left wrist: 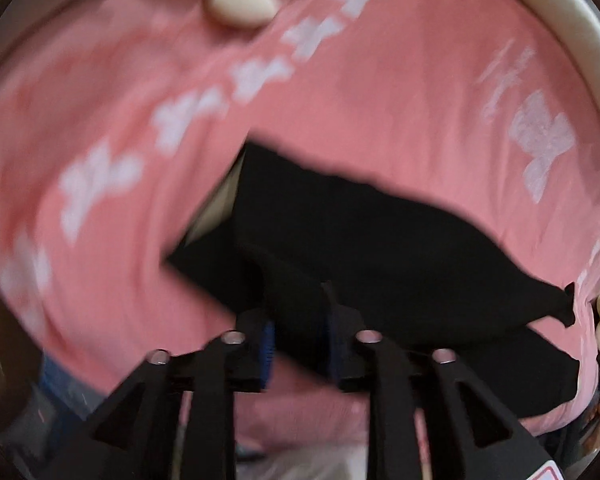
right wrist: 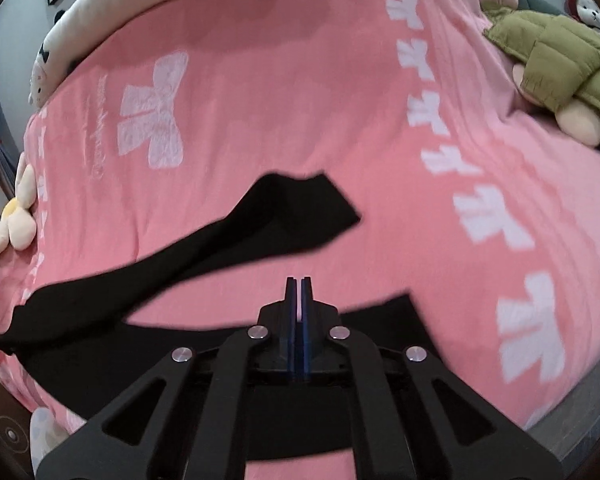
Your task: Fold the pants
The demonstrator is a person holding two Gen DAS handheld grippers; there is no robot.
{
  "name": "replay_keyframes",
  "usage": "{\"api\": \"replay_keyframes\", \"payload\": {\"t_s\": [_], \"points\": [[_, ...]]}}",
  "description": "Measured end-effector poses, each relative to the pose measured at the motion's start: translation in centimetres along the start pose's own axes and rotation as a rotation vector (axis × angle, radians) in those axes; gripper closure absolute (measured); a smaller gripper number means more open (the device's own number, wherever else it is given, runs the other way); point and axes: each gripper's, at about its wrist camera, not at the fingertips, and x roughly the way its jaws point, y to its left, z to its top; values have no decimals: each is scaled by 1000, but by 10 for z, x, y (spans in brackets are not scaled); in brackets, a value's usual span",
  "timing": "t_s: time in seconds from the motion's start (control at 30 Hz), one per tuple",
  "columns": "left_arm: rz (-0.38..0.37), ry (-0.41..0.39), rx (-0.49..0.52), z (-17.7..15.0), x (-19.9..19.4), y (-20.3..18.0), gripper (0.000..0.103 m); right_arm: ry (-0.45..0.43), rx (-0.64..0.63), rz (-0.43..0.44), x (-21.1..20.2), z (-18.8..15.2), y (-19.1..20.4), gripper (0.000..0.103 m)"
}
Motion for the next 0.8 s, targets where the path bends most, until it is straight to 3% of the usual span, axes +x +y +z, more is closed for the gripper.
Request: {"api": "replay_keyframes", "payload": {"t_s": [0.07,0.1,0.13,0.2,0.23,0.3,0.37,0.53,0.63,0.8], "points": [[-31,-20,-93,-21,-3,7,77,25,9,12,5,-12,7,100],[-47,-34,-136,-26,-6,8,68,36,17,28,9,-15,11,100],[-64,-47,-171,-30,-9,6,51,40,21,36,10,-18,14,99],[-99,-82,-260,-34,-13,3,36,53,26,59,17,-21,24,98],[-99,-95,-298,-35,-13,1,35,55,27,61,19,-21,27,94],[-109,-108,-362,-33,-11,-4,31,57,36,64,24,-19,34,78],[-119,-105,-429,-36,-12,-4,30,35,31,52,29,-8,46,43],[-86,-57,-582,-69,-12,18,31,47,-32,14,62,30,73,34],[-153,34,-659,-79,3,21,31,87,4,5,103,54,76,34],[-176,-8,-590,-43,20,-5,32,139,193,-22,178,92,68,34]]}}
